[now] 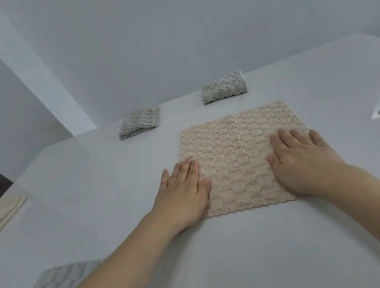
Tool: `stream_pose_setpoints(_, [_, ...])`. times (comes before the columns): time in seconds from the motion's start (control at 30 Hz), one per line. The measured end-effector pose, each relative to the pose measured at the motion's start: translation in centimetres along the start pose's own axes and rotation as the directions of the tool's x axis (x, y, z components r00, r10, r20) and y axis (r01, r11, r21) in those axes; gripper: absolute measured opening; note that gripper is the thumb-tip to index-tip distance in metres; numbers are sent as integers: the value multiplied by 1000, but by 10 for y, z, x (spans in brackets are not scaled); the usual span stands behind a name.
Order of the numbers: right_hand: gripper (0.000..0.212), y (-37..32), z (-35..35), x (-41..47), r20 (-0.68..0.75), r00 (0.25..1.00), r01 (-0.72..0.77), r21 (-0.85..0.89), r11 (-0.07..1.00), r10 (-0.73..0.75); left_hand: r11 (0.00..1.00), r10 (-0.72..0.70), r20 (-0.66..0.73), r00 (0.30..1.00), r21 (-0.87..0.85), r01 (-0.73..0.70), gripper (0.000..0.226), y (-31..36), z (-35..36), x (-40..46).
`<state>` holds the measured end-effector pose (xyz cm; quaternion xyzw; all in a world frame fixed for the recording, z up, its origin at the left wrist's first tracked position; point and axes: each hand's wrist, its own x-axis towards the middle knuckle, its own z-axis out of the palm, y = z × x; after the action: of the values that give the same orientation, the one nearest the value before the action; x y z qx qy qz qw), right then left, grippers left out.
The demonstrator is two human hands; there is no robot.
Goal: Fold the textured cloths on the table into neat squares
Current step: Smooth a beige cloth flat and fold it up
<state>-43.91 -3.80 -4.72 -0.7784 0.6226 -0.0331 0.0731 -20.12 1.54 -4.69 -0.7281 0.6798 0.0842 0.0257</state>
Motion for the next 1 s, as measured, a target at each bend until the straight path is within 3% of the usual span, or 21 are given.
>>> stream_pose_setpoints(0.13, [57,-23,-8,30,-74,982,178,97,979,-171,991,76,-263,962,-85,-101,56,30,-21,34])
stream_pose_setpoints(0.27, [57,-15,8,46,17,993,115,67,991,-116,988,117,-95,989,-85,-125,59,39,-7,54])
stream_pose_setpoints(0.47, [58,18,-3,51,72,996,-52,-4,999,52,997,-76,-5,997,-35,76,62,-4,-7,47])
stream_pose_setpoints(0.53, [58,17,-10,65,76,997,-31,-2,1000,31,997,-78,-29,997,12,78,62,3,-18,56])
stream_pose_setpoints(0.63, [56,4,-15,91,6,996,89,79,993,-90,994,61,-152,987,-84,-74,58,40,-31,83])
stream_pose_setpoints(0.7, [55,-4,-11,104,-13,991,135,129,982,-134,982,115,-155,981,-132,-136,58,58,-28,101])
stream_pose_setpoints(1.0, [57,-3,9,118,19,989,149,39,988,-150,994,61,-95,994,-83,-69,59,40,-5,123])
